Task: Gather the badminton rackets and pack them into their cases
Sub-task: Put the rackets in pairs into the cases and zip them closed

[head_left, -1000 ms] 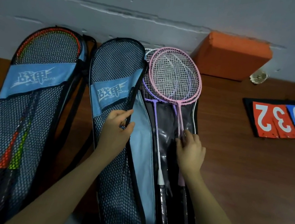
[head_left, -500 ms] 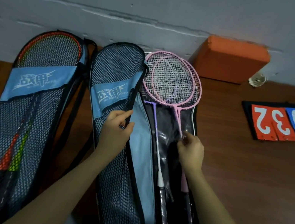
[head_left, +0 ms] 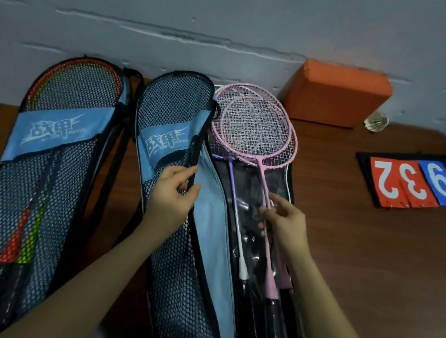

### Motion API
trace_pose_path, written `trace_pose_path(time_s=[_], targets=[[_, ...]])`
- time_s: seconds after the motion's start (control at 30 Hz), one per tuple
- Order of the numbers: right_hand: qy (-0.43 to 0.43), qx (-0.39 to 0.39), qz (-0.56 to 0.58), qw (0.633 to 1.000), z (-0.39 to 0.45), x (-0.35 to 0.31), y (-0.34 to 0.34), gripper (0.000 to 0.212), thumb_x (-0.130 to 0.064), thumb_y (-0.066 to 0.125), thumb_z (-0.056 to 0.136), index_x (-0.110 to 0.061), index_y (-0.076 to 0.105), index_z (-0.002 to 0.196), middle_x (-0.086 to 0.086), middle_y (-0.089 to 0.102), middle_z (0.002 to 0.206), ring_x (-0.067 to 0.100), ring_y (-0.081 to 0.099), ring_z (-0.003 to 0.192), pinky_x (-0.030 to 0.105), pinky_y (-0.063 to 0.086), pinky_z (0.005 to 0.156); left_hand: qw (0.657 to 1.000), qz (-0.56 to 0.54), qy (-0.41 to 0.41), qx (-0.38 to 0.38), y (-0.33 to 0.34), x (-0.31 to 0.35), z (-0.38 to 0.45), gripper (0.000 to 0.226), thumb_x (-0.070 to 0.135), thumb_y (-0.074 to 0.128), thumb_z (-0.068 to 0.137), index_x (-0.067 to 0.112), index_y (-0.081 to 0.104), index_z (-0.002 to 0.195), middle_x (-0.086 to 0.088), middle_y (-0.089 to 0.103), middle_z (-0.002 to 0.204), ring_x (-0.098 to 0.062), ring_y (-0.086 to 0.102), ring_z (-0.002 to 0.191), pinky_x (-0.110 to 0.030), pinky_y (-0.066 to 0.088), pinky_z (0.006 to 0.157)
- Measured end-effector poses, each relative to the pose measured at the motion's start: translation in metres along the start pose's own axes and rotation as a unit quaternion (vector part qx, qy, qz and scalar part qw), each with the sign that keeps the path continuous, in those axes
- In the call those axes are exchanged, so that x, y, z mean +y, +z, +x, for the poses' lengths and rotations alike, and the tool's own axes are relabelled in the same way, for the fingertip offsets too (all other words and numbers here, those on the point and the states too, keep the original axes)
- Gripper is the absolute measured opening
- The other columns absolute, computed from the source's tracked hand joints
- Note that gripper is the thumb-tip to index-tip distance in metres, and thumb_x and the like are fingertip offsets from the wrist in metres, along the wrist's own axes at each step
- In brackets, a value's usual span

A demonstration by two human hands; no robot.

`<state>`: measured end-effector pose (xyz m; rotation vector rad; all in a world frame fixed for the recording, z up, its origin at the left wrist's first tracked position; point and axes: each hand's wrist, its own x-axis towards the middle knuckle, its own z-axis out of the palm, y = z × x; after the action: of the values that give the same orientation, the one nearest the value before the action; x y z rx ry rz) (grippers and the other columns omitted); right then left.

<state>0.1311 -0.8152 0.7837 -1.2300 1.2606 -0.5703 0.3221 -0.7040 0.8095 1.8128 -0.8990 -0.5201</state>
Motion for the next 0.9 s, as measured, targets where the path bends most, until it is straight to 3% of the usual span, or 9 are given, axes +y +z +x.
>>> trace_pose_path(time_s=[0.17, 0.33, 0.4, 0.57, 0.7, 0.8, 0.9], targets=[[-0.059, 0.056, -0.027, 0.996, -0.002, 0.005, -0.011, 0.035, -0.003, 0.061, 0.085, -0.007, 0.062, 0.119, 0.013, 0.072, 0.093, 0.015, 0.060, 0.068, 0.030, 0.048, 0.063, 0.999, -0.014, -0.023, 0.017, 0.005, 0.004, -0.002, 0.037, 0.004, 0.060, 0.086, 0.006, 0.057, 0.123, -0.010, 0.050, 0.105, -0.006, 0.048, 0.073, -0.001, 0.039, 0.069], [-0.102, 0.060, -0.030, 0.993, -0.006, 0.007, -0.040, 0.032, -0.009, 0.062, 0.087, -0.013, 0.063, 0.119, 0.000, 0.070, 0.108, 0.017, 0.065, 0.098, 0.040, 0.053, 0.090, 0.998, -0.018, -0.050, 0.036, 0.026, 0.011, 0.006, 0.038, 0.006, 0.059, 0.087, 0.007, 0.054, 0.125, -0.006, 0.046, 0.101, -0.004, 0.046, 0.071, -0.001, 0.036, 0.071], [-0.122, 0.052, -0.015, 0.991, -0.010, 0.005, -0.051, 0.031, -0.007, 0.061, 0.087, -0.014, 0.063, 0.117, -0.005, 0.069, 0.104, 0.013, 0.065, 0.095, 0.037, 0.052, 0.088, 0.997, -0.025, -0.059, 0.042, 0.037, 0.014, 0.010, 0.039, 0.006, 0.058, 0.088, 0.008, 0.053, 0.127, -0.005, 0.045, 0.100, -0.002, 0.046, 0.071, -0.006, 0.036, 0.074], [-0.144, 0.040, 0.022, 0.989, -0.019, 0.000, -0.078, 0.029, -0.004, 0.062, 0.086, -0.014, 0.067, 0.112, -0.003, 0.067, 0.084, -0.001, 0.054, 0.066, 0.022, 0.044, 0.069, 0.996, -0.023, -0.068, 0.053, 0.059, 0.025, 0.016, 0.040, 0.011, 0.056, 0.090, 0.012, 0.051, 0.130, -0.003, 0.046, 0.107, 0.001, 0.046, 0.073, -0.004, 0.035, 0.070], [-0.110, 0.035, 0.031, 0.993, -0.032, 0.002, -0.099, 0.028, 0.001, 0.064, 0.082, -0.013, 0.070, 0.105, 0.005, 0.067, 0.078, 0.003, 0.049, 0.056, 0.021, 0.040, 0.054, 0.993, -0.050, -0.082, 0.066, 0.068, 0.035, 0.018, 0.040, 0.014, 0.052, 0.092, 0.011, 0.049, 0.132, -0.002, 0.047, 0.121, -0.005, 0.050, 0.093, -0.019, 0.038, 0.090], [-0.089, 0.015, 0.028, 0.996, -0.047, 0.007, -0.105, 0.026, 0.003, 0.066, 0.080, -0.010, 0.071, 0.102, 0.000, 0.072, 0.082, 0.004, 0.058, 0.064, 0.016, 0.045, 0.057, 0.993, -0.064, -0.080, 0.062, 0.076, 0.032, 0.017, 0.040, 0.017, 0.053, 0.093, 0.013, 0.049, 0.132, 0.000, 0.049, 0.127, -0.006, 0.049, 0.101, -0.021, 0.039, 0.091], [-0.058, 0.009, 0.039, 0.998, -0.062, 0.018, -0.107, 0.024, 0.002, 0.065, 0.080, -0.009, 0.073, 0.100, 0.005, 0.074, 0.090, 0.014, 0.067, 0.080, 0.023, 0.053, 0.070, 0.993, -0.053, -0.072, 0.071, 0.079, 0.026, 0.017, 0.040, 0.021, 0.054, 0.091, 0.015, 0.051, 0.131, -0.006, 0.055, 0.121, -0.008, 0.053, 0.086, -0.014, 0.045, 0.082]])
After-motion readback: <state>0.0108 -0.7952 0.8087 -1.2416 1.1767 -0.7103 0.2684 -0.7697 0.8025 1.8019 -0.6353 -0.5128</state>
